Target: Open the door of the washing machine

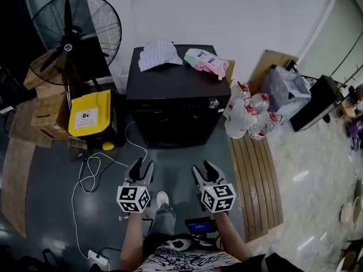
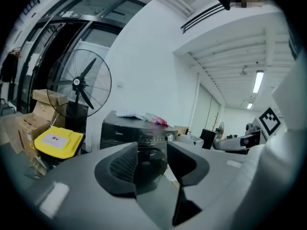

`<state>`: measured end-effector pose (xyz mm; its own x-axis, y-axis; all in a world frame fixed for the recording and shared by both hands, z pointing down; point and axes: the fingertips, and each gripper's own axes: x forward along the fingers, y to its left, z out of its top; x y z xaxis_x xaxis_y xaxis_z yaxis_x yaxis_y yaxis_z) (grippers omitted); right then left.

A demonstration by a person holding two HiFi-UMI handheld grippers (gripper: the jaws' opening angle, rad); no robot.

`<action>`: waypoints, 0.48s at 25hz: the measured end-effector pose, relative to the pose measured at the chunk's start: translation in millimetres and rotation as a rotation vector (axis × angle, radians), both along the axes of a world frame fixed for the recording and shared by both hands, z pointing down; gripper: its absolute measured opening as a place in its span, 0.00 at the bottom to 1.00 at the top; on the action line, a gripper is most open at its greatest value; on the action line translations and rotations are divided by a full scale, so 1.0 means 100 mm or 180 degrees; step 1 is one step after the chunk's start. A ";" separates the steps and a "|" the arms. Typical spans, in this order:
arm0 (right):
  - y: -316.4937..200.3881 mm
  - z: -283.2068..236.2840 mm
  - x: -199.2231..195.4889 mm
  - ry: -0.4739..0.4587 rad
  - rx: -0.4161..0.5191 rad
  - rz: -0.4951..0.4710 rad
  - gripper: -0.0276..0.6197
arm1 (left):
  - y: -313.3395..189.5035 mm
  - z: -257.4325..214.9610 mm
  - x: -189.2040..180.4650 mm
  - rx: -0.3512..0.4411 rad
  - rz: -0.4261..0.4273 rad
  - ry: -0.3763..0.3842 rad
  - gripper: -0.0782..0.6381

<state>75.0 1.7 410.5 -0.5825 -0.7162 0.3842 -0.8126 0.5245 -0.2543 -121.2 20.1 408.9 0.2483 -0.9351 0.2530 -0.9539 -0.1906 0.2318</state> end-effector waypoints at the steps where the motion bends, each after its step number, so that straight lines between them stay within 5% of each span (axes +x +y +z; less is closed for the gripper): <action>1: -0.20 0.11 -0.10 0.0060 -0.0046 0.0031 0.34 | -0.17 0.11 -0.09 -0.0065 0.0055 -0.0014 0.37; 12: -1.51 1.13 -0.86 0.0767 -0.0233 0.0015 0.37 | -1.53 1.49 -0.72 -0.0604 0.0507 0.0006 0.38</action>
